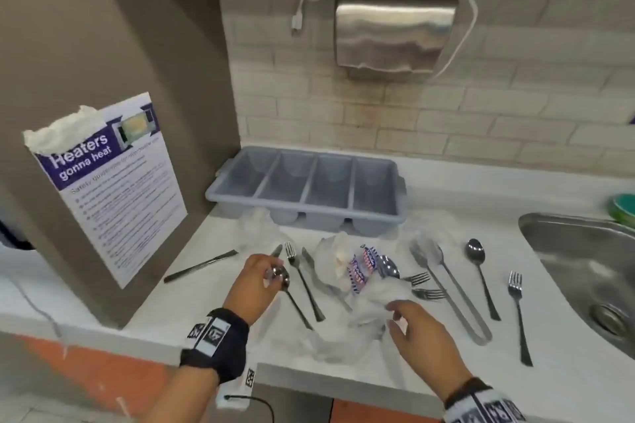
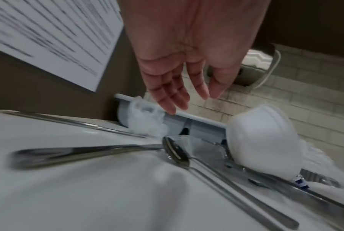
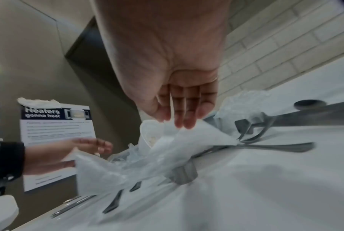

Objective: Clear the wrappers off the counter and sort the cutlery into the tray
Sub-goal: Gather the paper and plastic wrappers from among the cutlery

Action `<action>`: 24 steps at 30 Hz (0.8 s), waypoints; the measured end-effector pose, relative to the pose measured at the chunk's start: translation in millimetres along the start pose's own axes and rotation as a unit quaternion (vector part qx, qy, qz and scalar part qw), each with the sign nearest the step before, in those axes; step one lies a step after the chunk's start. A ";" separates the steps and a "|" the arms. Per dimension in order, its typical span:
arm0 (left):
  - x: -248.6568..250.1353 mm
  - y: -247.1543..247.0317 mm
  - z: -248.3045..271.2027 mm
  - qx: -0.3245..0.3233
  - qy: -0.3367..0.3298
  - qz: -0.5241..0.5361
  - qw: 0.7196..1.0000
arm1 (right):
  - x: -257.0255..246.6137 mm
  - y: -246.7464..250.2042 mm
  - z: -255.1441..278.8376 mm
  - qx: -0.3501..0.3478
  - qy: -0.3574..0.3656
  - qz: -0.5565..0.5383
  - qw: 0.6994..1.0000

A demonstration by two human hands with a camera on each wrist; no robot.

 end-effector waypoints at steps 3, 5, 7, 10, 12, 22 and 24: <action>23.3 -31.9 -23.6 -0.083 -0.041 -0.019 0.996 | -9.7 -19.4 -33.7 -0.032 -0.015 0.024 0.999; 39.2 -57.3 -33.2 -0.151 -0.070 -0.074 0.983 | -7.9 -39.3 -46.7 -0.076 -0.039 0.051 0.995; 49.5 -80.7 -38.9 -0.223 -0.099 -0.153 0.958 | 1.0 -61.5 -52.7 -0.138 -0.068 0.094 0.984; 62.0 -113.6 -45.5 -0.310 -0.172 -0.269 0.895 | 12.7 -79.4 -60.6 -0.190 -0.108 0.076 0.973; 63.5 -135.2 -48.7 -0.355 -0.220 -0.340 0.842 | 20.2 -83.9 -64.5 -0.202 -0.133 0.036 0.970; 76.5 -184.0 -80.8 -0.436 -0.259 -0.528 0.681 | 56.6 -54.1 -73.5 -0.149 -0.188 -0.109 0.965; 67.2 -185.6 -85.0 -0.451 -0.237 -0.558 0.655 | 60.5 -34.1 -78.5 -0.130 -0.181 -0.107 0.969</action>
Point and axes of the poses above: each hand's wrist, its own z-axis away from the middle knuckle, its own y-axis out of the back of the hand, x = y × z, the point moved 10 cm from there along -z, towards the middle knuckle, and after that the axes turned 13 degrees about z, right-handed, at the moved point
